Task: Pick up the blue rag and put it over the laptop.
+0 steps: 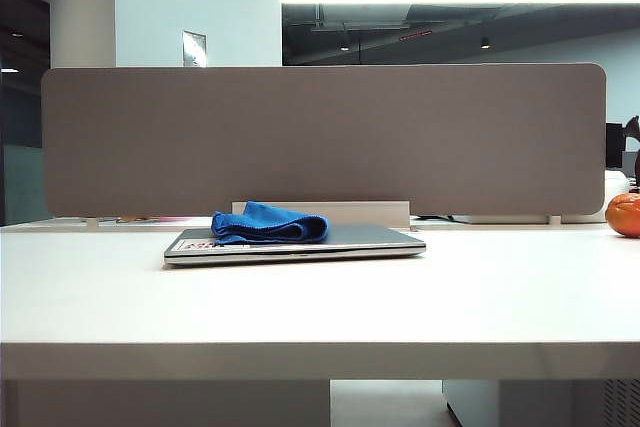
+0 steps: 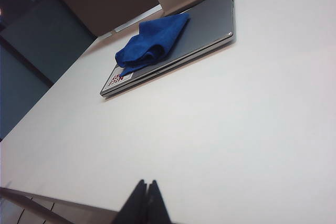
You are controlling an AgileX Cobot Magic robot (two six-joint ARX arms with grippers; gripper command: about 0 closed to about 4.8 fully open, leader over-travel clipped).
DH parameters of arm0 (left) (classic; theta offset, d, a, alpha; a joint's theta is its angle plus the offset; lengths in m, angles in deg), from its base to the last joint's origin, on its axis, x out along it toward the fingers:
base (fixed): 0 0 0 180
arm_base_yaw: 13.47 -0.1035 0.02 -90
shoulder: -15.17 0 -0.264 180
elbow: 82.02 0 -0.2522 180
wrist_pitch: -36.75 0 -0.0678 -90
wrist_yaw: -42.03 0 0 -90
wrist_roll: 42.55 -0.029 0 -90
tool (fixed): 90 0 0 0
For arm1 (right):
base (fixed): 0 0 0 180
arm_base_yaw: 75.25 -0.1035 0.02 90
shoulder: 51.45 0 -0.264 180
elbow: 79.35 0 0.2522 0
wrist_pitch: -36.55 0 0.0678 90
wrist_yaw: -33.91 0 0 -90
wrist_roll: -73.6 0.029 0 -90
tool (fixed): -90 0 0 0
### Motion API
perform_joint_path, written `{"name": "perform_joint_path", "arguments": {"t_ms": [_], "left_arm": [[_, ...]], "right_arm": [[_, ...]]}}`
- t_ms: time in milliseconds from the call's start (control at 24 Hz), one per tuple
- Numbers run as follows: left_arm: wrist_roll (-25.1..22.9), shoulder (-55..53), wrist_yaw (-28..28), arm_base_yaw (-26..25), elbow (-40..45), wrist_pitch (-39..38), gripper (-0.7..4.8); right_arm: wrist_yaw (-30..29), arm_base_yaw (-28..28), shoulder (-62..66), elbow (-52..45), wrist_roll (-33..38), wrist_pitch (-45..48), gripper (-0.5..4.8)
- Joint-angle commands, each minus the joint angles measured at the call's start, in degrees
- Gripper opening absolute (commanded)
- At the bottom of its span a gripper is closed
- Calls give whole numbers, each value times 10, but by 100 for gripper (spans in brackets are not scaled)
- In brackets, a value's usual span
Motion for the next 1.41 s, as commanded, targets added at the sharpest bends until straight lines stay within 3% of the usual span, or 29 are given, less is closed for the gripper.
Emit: {"name": "perform_joint_path", "arguments": {"t_ms": [42,957,1165,1248,1415], "left_arm": [[-2,0,4,4,-2,7,-6],[-2,0,4,4,-2,7,-6],[-2,0,4,4,-2,7,-6],[-2,0,4,4,-2,7,-6],[-2,0,4,4,-2,7,-6]], "right_arm": [[1,1,-1,-3,-2,7,0],[6,1,-1,-3,-13,8,0],[110,1,-1,-3,-50,33,0],[210,1,-1,-3,-78,36,0],[302,1,-1,-3,-80,37,0]]}}
